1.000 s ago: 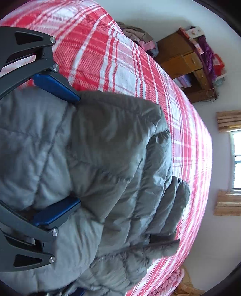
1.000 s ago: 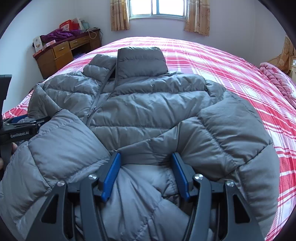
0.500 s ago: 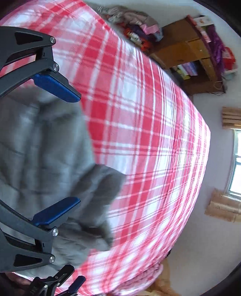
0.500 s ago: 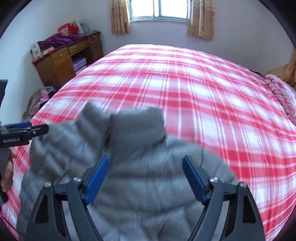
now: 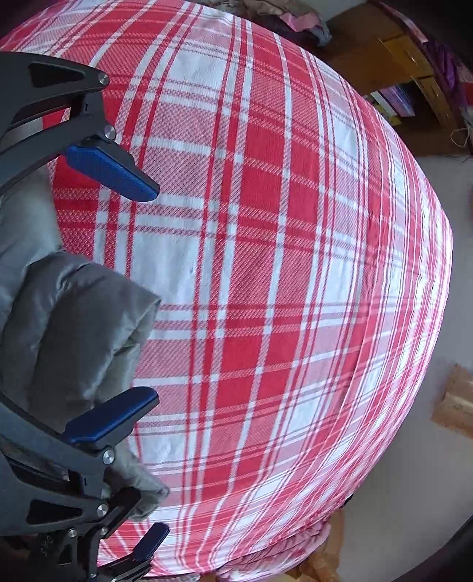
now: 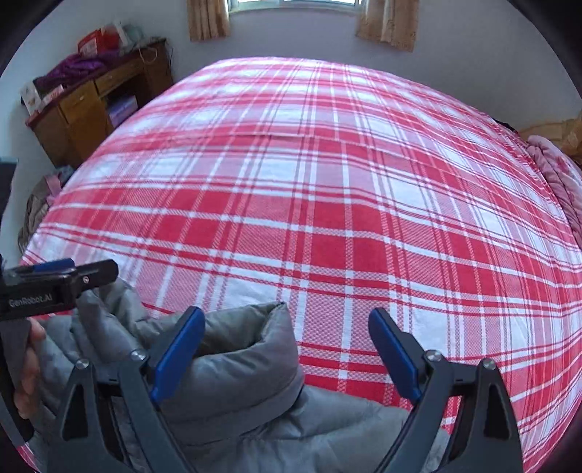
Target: Fold large clothes
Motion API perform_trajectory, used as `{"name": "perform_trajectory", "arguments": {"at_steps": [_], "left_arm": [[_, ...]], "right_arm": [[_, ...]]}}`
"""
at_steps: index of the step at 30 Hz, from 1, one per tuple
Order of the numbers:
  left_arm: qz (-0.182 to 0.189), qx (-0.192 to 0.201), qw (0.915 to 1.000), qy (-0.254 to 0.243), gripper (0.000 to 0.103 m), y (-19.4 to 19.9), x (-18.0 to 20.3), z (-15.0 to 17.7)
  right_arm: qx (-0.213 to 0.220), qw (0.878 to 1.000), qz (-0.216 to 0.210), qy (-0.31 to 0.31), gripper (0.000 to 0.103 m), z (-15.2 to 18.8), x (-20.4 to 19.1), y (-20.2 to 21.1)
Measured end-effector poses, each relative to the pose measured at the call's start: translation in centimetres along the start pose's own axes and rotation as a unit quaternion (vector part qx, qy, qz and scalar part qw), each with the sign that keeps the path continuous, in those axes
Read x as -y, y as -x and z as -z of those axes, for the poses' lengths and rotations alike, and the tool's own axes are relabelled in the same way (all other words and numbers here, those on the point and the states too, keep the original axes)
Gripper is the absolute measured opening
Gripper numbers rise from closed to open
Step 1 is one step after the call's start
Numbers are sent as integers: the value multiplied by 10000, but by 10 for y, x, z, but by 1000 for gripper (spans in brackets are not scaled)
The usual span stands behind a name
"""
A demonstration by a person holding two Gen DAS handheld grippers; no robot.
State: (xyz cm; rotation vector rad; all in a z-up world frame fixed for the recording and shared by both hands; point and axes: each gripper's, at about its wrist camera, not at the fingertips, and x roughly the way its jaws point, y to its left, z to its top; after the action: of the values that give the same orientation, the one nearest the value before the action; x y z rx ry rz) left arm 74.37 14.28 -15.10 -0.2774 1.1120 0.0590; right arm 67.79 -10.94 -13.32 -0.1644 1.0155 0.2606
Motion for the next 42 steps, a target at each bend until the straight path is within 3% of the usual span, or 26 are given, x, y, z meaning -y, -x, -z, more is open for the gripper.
{"name": "perform_trajectory", "arguments": {"at_steps": [3, 5, 7, 9, 11, 16, 21, 27, 33, 34, 36, 38, 41, 42], "left_arm": [[282, 41, 9995, -104, 98, 11, -2, 14], [486, 49, 9983, -318, 64, 22, 1, 25], [601, 30, 9963, -613, 42, 33, 5, 39], [494, 139, 9947, -890, 31, 45, 8, 53], [477, 291, 9931, -1036, 20, 61, 6, 67], [645, 674, 9902, -1042, 15, 96, -16, 102], [551, 741, 9890, -1153, 15, 93, -23, 136], [213, 671, 9899, -1230, 13, 56, -32, 154], [-46, 858, 9855, -1462, 16, 76, -21, 158], [-212, 959, 9830, -1550, 20, 84, -18, 160], [-321, 1208, 9793, -1594, 40, 98, -17, 161], [-385, 1460, 9771, -1500, 79, 113, -20, 161], [-215, 1782, 9731, -1447, 84, 135, -23, 161], [-226, 1850, 9725, -1395, 84, 139, -25, 160]], "right_arm": [[-231, 9993, -303, 11, 88, 8, 6, -8], [-334, 9983, -472, 60, 71, 14, 9, -6], [-487, 9961, -714, 153, 32, 22, 10, -2], [-408, 9966, -624, 349, 20, 32, 11, 11], [-348, 9967, -564, 470, 15, 42, 11, 21], [-83, 9972, -362, 654, 9, 68, 17, 50], [154, 9972, -330, 651, 8, 102, 26, 67], [59, 9987, -239, 455, 7, 128, 36, 40], [178, 9989, -106, 428, 7, 130, 37, 31], [207, 9988, -96, 437, 7, 130, 37, 32], [280, 9986, -80, 431, 8, 130, 39, 34], [295, 9987, -132, 385, 8, 130, 42, 36], [318, 9987, -177, 367, 13, 132, 44, 39], [320, 9987, -190, 360, 22, 132, 44, 40]]}}
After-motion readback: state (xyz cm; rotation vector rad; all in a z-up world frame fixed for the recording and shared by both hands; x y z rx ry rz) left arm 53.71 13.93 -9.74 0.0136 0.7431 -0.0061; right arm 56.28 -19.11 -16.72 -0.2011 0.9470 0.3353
